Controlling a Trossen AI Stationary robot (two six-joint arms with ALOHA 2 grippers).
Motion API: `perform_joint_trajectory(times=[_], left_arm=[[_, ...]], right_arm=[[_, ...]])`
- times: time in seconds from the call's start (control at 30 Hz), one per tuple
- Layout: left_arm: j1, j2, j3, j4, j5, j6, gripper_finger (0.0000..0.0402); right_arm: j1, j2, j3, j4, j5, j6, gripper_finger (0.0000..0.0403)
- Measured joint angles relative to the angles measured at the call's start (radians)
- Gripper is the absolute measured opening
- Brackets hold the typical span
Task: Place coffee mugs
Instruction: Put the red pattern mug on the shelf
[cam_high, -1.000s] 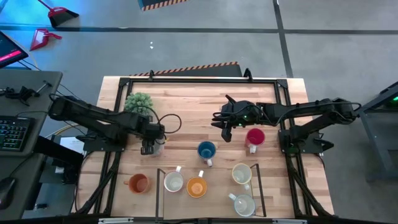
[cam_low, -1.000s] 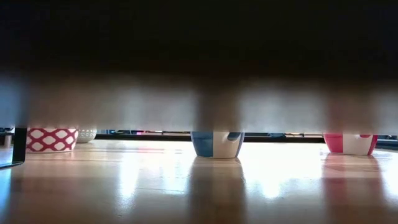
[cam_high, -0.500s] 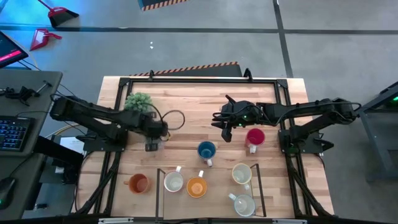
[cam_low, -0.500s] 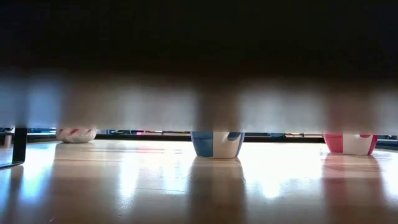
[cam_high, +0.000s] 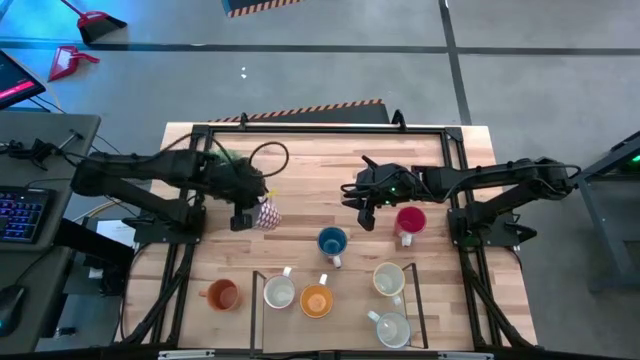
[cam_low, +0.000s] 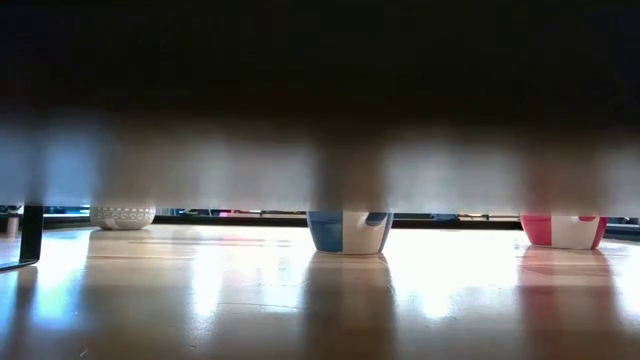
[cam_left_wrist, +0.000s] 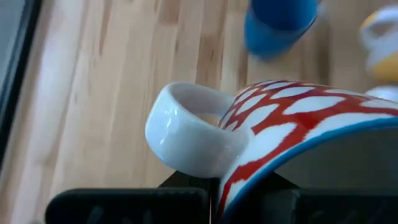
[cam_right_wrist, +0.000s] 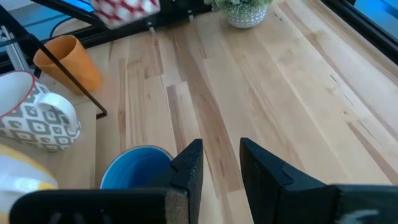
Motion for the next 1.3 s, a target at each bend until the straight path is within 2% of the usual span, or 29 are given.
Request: perform_joint_trajectory(times=[0.33,0.57,0.83,1.3], left_arm=[[-0.154,0.187,0.264,-0.101,-0.021,-0.034,0.0008],[-0.283,0.335,0.443,-0.149,-0.073,-0.091,0.0008],[-0.417,0.473,0.574,-0.179,-0.140,-0.235,0.0008],[-0.561,0.686,0.785,-0.199,-0.156,-0.212,0.0008]], right_arm=[[0.000,0.000,0.000,-0.031,0.003,0.000,0.0084],[0.000,0.000,0.000,-0.061,0.003,-0.010,0.0084],[0.000,0.000,0.000,-0.101,-0.001,-0.037,0.0084],[0.000,0.000,0.000,-0.125,-0.003,-0.018,0.0084]])
